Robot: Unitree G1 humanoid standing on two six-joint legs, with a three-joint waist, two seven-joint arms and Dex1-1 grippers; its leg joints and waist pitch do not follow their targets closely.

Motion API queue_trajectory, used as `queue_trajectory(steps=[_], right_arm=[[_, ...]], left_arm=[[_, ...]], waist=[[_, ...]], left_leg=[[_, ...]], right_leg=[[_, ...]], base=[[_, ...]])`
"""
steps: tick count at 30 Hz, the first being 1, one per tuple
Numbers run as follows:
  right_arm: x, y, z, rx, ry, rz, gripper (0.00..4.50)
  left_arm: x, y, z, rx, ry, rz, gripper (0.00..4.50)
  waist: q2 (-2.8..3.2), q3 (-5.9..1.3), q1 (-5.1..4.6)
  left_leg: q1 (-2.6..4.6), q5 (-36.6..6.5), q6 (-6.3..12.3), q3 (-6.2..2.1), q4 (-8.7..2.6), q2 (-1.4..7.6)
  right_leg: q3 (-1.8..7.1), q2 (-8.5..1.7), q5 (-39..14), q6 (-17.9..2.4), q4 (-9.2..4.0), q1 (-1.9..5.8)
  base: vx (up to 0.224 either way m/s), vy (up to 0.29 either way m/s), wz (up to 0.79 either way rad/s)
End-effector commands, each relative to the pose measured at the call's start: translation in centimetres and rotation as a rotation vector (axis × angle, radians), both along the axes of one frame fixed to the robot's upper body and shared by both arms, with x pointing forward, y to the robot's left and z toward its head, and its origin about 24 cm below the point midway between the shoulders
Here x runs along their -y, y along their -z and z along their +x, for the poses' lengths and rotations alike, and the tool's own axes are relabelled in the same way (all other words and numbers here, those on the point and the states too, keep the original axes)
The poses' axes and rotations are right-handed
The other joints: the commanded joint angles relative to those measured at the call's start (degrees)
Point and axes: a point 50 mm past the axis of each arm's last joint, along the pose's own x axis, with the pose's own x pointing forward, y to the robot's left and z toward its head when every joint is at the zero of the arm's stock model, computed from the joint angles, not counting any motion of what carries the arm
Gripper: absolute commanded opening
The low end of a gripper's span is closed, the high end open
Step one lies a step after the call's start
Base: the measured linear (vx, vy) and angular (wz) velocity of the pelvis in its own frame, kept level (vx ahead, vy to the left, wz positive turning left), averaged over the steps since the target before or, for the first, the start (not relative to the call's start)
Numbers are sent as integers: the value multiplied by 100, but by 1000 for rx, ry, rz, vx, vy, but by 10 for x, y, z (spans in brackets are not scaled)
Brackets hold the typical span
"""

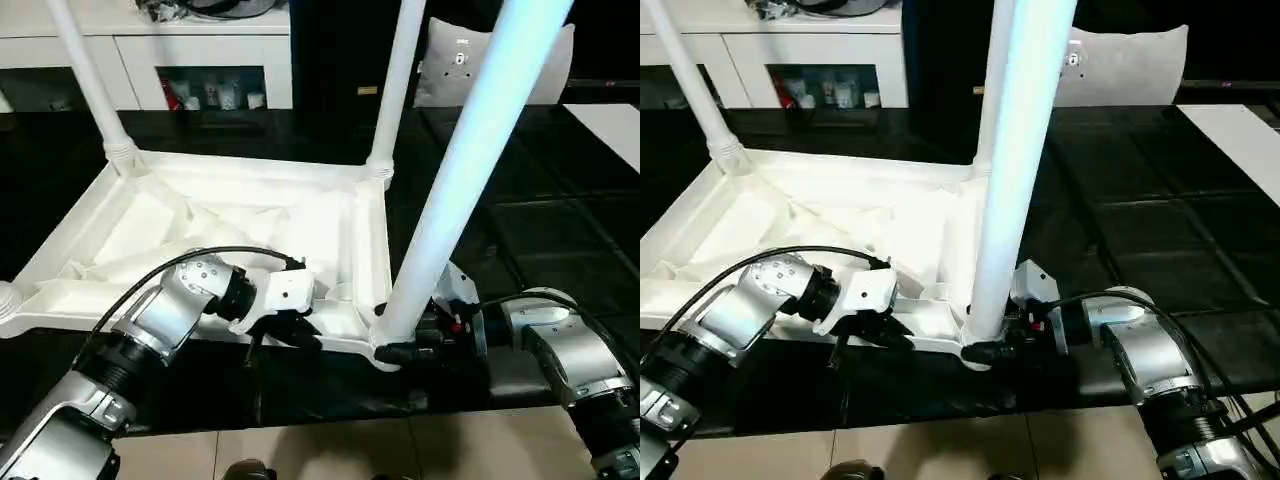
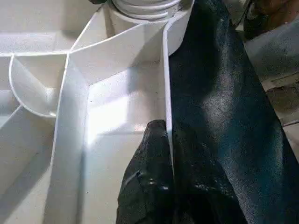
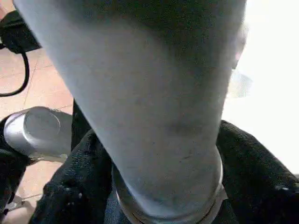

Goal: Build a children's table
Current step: Rotate leg to tighten

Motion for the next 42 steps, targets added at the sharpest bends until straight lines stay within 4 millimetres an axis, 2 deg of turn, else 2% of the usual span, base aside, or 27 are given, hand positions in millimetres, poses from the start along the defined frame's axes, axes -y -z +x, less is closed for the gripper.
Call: queue_trajectory(steps=[1, 8, 10, 11, 13, 14, 15, 16, 17, 18, 19, 20, 21, 22, 24, 25, 26, 27, 29, 30, 34, 35, 37, 38, 39, 42], right_arm=[[-4, 0, 0, -12, -37, -1, 291], [-15, 4, -6, -94, 4, 77, 275], [-22, 8, -4, -108, 76, 73, 274], [-24, 9, -3, -105, 97, 69, 274], [-28, 11, 2, -85, 152, 66, 274], [-33, 13, 10, -70, 246, 82, 274], [-34, 13, 11, -69, 261, 85, 274], [-42, 14, 22, -57, 389, 110, 274], [-45, 14, 26, -61, 433, 118, 273], [-47, 14, 28, -63, 455, 122, 273], [-49, 14, 30, -68, 493, 126, 273], [-58, 15, 38, -80, 594, 138, 273], [-62, 16, 41, -82, 629, 139, 273], [-62, 16, 42, -83, 641, 138, 273], [-66, 19, 48, -98, 736, 128, 273], [-66, 20, 50, -102, 753, 127, 273], [-66, 21, 51, -86, 772, 113, 273], [-66, 22, 52, -70, 781, 111, 308], [-65, 22, 53, -59, 796, 108, 343], [-65, 22, 53, -59, 799, 107, 353], [-63, 20, 51, -41, 797, 116, 391], [-61, 20, 50, -33, 793, 117, 391], [-59, 20, 49, -17, 781, 123, 421], [-57, 19, 49, -5, 771, 128, 430], [-55, 17, 48, 3, 762, 132, 437], [-50, 13, 47, 28, 729, 143, 444]], left_arm=[[1, -1, 0, 9, 22, 11, 0], [5, 0, -5, -30, -40, -56, 0], [8, 0, -6, -38, -141, -68, 0], [8, 0, -5, -41, -169, -70, 0], [12, -2, -3, -31, -229, -93, 0], [17, -4, -2, -27, -305, -131, 0], [18, -4, -1, -26, -317, -137, 0], [26, -7, 1, -13, -422, -185, 0], [28, -8, 0, -6, -451, -195, 0], [30, -8, 0, -3, -465, -200, 0], [32, -9, 0, 4, -491, -206, 0], [42, -12, -1, 38, -586, -235, 0], [46, -13, -1, 51, -618, -246, 0], [47, -13, -1, 56, -629, -250, 0], [59, -16, -2, 77, -689, -279, 0], [61, -16, -2, 78, -695, -283, 0], [68, -17, -4, 75, -701, -298, 0], [75, -18, -6, 75, -692, -304, 0], [77, -18, -8, 77, -690, -298, 0], [77, -18, -8, 77, -692, -296, 0], [69, -17, -5, 95, -720, -270, 0], [67, -17, -5, 97, -721, -267, 0], [64, -17, -4, 99, -713, -264, 0], [60, -16, -4, 104, -697, -262, 0], [58, -16, -3, 104, -686, -260, 0], [52, -15, -3, 99, -654, -249, 0]], waist=[[-66, -396, -41], [-49, -387, -52], [-27, -392, -62], [-29, -368, -77], [-44, -337, -136], [-46, -315, -209], [-47, -313, -228], [-47, -314, -264], [-66, -305, -357], [-58, -320, -396], [-63, -314, -457], [-35, -330, -458], [-57, -312, -525], [-59, -331, -525], [-76, -354, -537], [-62, -364, -525], [-73, -372, -521], [-67, -399, -506], [-38, -416, -478], [-48, -419, -480], [13, -437, -443], [4, -434, -449], [10, -422, -442], [25, -414, -435], [13, -411, -441], [20, -422, -434]], left_leg=[[35, -1090, 349, -46, -416, 258], [26, -1110, 325, -52, -428, 270], [34, -1104, 262, -59, -440, 284], [40, -1229, 243, -61, -451, 266], [54, -1528, 140, -76, -471, 237], [52, -1641, 66, -89, -474, 234], [67, -1713, 53, -101, -474, 217], [57, -1738, 8, -116, -475, 217], [-3, -1741, -17, -140, -481, 198], [16, -1763, -6, -139, -472, 195], [10, -1748, 43, -140, -464, 183], [25, -1734, 54, -134, -449, 178], [-8, -1640, 96, -127, -459, 184], [30, -1606, 138, -106, -429, 164], [-10, -1359, 218, -90, -430, 172], [-1, -1295, 249, -88, -423, 178], [-6, -1231, 268, -80, -416, 177], [-17, -1067, 310, -72, -404, 182], [-41, -813, 396, -63, -389, 193], [-47, -752, 427, -58, -387, 188], [-70, -459, 577, -54, -355, 189], [-70, -503, 584, -47, -353, 185], [-59, -712, 537, -50, -370, 191], [-49, -869, 481, -54, -379, 192], [-55, -947, 446, -57, -388, 189], [-47, -914, 416, -63, -385, 196]], right_leg=[[311, -384, -1865, -1118, -346, 304], [309, -381, -1874, -1121, -347, 309], [317, -385, -1835, -1135, -328, 310], [307, -376, -2038, -1092, -370, 296], [292, -391, -2665, -880, -441, 296], [283, -395, -2874, -831, -465, 280], [258, -399, -3065, -770, -502, 278], [248, -407, -3156, -726, -496, 292], [213, -399, -3276, -627, -521, 325], [212, -398, -3357, -534, -541, 306], [215, -390, -3322, -549, -564, 292], [223, -388, -3262, -562, -552, 286], [230, -371, -3109, -641, -546, 278], [228, -369, -3122, -638, -567, 261], [253, -349, -2769, -724, -513, 276], [249, -348, -2626, -789, -501, 271], [255, -346, -2508, -815, -492, 278], [267, -343, -2179, -902, -444, 290], [275, -333, -1593, -1088, -373, 306], [275, -327, -1498, -1112, -367, 314], [277, -314, -933, -1289, -298, 324], [277, -310, -938, -1294, -311, 322], [270, -318, -1168, -1267, -336, 323], [266, -322, -1355, -1219, -367, 316], [267, -320, -1454, -1159, -373, 324], [270, -322, -1455, -1136, -370, 322]], base=[[0, 0, 0], [0, 0, 0], [0, 0, 0], [0, 0, 0], [0, 0, 0], [0, 0, 0], [-51, 10, -7], [0, 0, 0], [0, 0, 0], [0, 0, 0], [0, 0, 0], [-179, 31, -2], [-176, 25, 0], [-168, 22, 2], [0, 0, 0], [0, 0, 0], [0, 0, 0], [0, 0, 0], [0, 0, 0], [0, 0, 0], [0, 0, 0], [0, 0, 0], [0, 0, 0], [0, 0, 0], [0, 0, 0], [0, 0, 0]])
